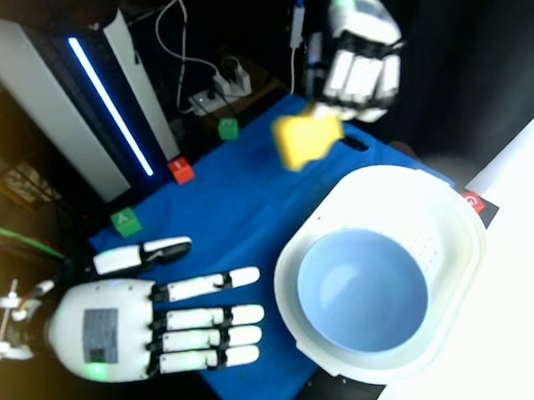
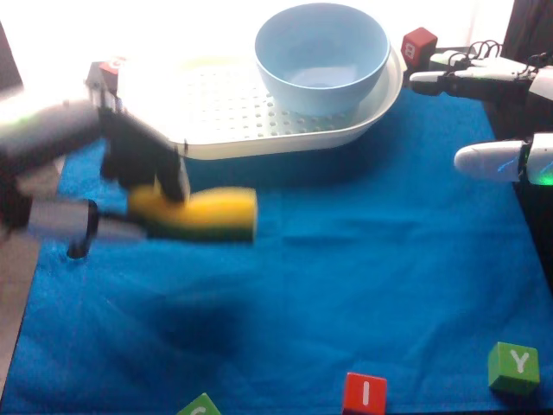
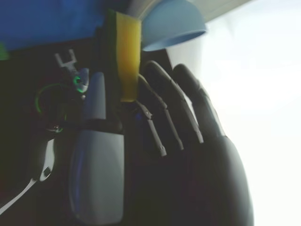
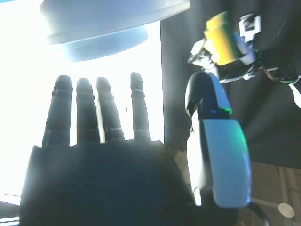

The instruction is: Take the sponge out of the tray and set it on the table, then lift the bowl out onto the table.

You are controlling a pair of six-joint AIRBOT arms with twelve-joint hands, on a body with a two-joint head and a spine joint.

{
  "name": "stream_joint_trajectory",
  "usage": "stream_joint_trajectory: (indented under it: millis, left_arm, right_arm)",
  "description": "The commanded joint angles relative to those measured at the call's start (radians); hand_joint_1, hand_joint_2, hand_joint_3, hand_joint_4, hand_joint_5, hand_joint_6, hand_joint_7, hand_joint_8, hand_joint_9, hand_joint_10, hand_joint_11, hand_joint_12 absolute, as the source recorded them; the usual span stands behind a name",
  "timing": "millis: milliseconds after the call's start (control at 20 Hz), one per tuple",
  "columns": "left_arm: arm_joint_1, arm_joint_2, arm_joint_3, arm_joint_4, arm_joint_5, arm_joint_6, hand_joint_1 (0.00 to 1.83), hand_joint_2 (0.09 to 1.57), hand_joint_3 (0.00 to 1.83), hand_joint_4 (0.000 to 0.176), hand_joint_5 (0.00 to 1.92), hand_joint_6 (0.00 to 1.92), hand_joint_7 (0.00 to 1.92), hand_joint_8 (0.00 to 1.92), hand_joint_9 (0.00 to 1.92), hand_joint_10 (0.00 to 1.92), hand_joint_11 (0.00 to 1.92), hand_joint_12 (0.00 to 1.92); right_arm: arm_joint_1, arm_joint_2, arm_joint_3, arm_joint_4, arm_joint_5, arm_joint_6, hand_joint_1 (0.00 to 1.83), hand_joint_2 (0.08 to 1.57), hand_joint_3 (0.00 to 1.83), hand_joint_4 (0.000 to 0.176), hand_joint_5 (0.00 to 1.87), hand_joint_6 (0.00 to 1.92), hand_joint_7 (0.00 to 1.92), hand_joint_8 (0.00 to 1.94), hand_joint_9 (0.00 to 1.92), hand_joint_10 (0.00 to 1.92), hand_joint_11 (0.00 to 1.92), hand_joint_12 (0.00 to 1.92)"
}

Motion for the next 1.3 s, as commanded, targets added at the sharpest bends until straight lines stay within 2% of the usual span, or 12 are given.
stream_joint_trajectory:
  millis: [0, 250, 400, 450, 500, 550, 650, 800, 900, 1050, 1150, 1250]
  left_arm:
    - [0.019, -0.003, 0.001, -0.07, -0.113, -0.006, 1.23, 1.19, 0.0, 0.0, 0.87, 0.9, 0.83, 1.46, 0.71, 1.28, 0.59, 1.58]
    - [0.14, -0.064, 0.016, -0.181, -0.119, -0.006, 1.25, 1.16, 0.0, 0.0, 0.88, 0.9, 0.92, 1.31, 0.8, 1.21, 0.63, 1.61]
    - [0.147, -0.073, 0.026, -0.194, -0.114, -0.006, 1.22, 1.16, 0.0, 0.0, 0.89, 0.93, 0.89, 1.33, 0.67, 1.18, 0.38, 1.52]
    - [0.147, -0.073, 0.027, -0.196, -0.116, -0.006, 1.06, 1.15, 0.0, 0.042, 0.89, 1.07, 0.77, 0.81, 0.62, 1.07, 0.32, 1.45]
    - [0.147, -0.072, 0.03, -0.2, -0.122, -0.006, 0.97, 1.08, 0.0, 0.004, 0.79, 0.45, 0.77, 0.58, 0.59, 1.0, 0.25, 1.37]
    - [0.146, -0.07, 0.032, -0.201, -0.127, -0.006, 0.97, 1.04, 0.0, 0.0, 0.84, 0.18, 0.81, 0.49, 0.57, 1.03, 0.18, 1.42]
    - [0.145, -0.067, 0.034, -0.209, -0.139, -0.006, 0.92, 1.03, 0.0, 0.0, 0.86, 0.03, 0.81, 0.43, 0.52, 1.07, 0.17, 1.34]
    - [0.145, -0.067, 0.036, -0.218, -0.147, -0.004, 0.86, 1.03, 0.0, 0.016, 0.82, 0.0, 0.82, 0.19, 0.51, 0.72, 0.07, 1.11]
    - [0.145, -0.063, 0.036, -0.222, -0.157, -0.001, 0.73, 1.01, 0.0, 0.039, 0.64, 0.0, 0.68, 0.0, 0.57, 0.14, 0.11, 0.84]
    - [0.143, -0.057, 0.037, -0.226, -0.166, 0.005, 0.72, 1.0, 0.0, 0.052, 0.5, 0.0, 0.54, 0.0, 0.51, 0.02, 0.16, 0.85]
    - [0.141, -0.055, 0.037, -0.231, -0.176, 0.015, 0.68, 1.01, 0.0, 0.09, 0.3, 0.0, 0.39, 0.0, 0.42, 0.0, 0.21, 0.71]
    - [0.137, -0.046, 0.031, -0.254, -0.201, 0.045, 0.65, 1.02, 0.0, 0.089, 0.26, 0.0, 0.37, 0.0, 0.4, 0.0, 0.21, 0.63]
  right_arm:
    - [0.013, 0.002, 0.001, 0.055, 0.104, 0.009, 0.47, 1.17, 0.0, 0.165, 0.28, 0.01, 0.09, 0.01, 0.03, 0.01, 0.06, 0.03]
    - [0.013, 0.001, 0.001, 0.055, 0.104, 0.009, 0.43, 1.18, 0.0, 0.172, 0.31, 0.01, 0.12, 0.01, 0.06, 0.01, 0.08, 0.05]
    - [0.012, 0.001, 0.0, 0.055, 0.104, 0.009, 0.47, 1.18, 0.0, 0.159, 0.32, 0.01, 0.13, 0.01, 0.06, 0.01, 0.07, 0.05]
    - [0.012, 0.001, 0.0, 0.055, 0.104, 0.009, 0.47, 1.18, 0.0, 0.159, 0.31, 0.0, 0.12, 0.0, 0.06, 0.01, 0.06, 0.05]
    - [0.012, 0.001, 0.0, 0.055, 0.104, 0.009, 0.47, 1.19, 0.0, 0.149, 0.31, 0.0, 0.14, 0.01, 0.07, 0.01, 0.08, 0.06]
    - [0.012, 0.001, 0.0, 0.055, 0.104, 0.009, 0.47, 1.19, 0.0, 0.145, 0.31, 0.0, 0.13, 0.01, 0.07, 0.01, 0.08, 0.07]
    - [0.012, 0.001, 0.0, 0.055, 0.104, 0.009, 0.47, 1.2, 0.01, 0.149, 0.29, 0.0, 0.13, 0.0, 0.05, 0.0, 0.04, 0.05]
    - [0.012, 0.001, -0.002, 0.055, 0.104, 0.009, 0.47, 1.21, 0.01, 0.159, 0.26, 0.0, 0.14, 0.0, 0.05, 0.0, 0.02, 0.05]
    - [0.011, 0.001, -0.005, 0.055, 0.104, 0.009, 0.51, 1.22, 0.0, 0.167, 0.25, 0.0, 0.13, 0.0, 0.04, 0.0, 0.0, 0.05]
    - [0.012, 0.001, -0.005, 0.056, 0.104, 0.009, 0.5, 1.21, 0.0, 0.176, 0.23, 0.0, 0.12, 0.0, 0.04, 0.0, 0.01, 0.06]
    - [0.012, 0.002, -0.009, 0.056, 0.107, 0.009, 0.51, 1.21, 0.0, 0.176, 0.23, 0.0, 0.12, 0.0, 0.03, 0.0, 0.01, 0.04]
    - [0.012, 0.002, -0.015, 0.055, 0.135, 0.009, 0.52, 1.19, 0.0, 0.176, 0.24, 0.0, 0.13, 0.01, 0.04, 0.01, 0.02, 0.04]
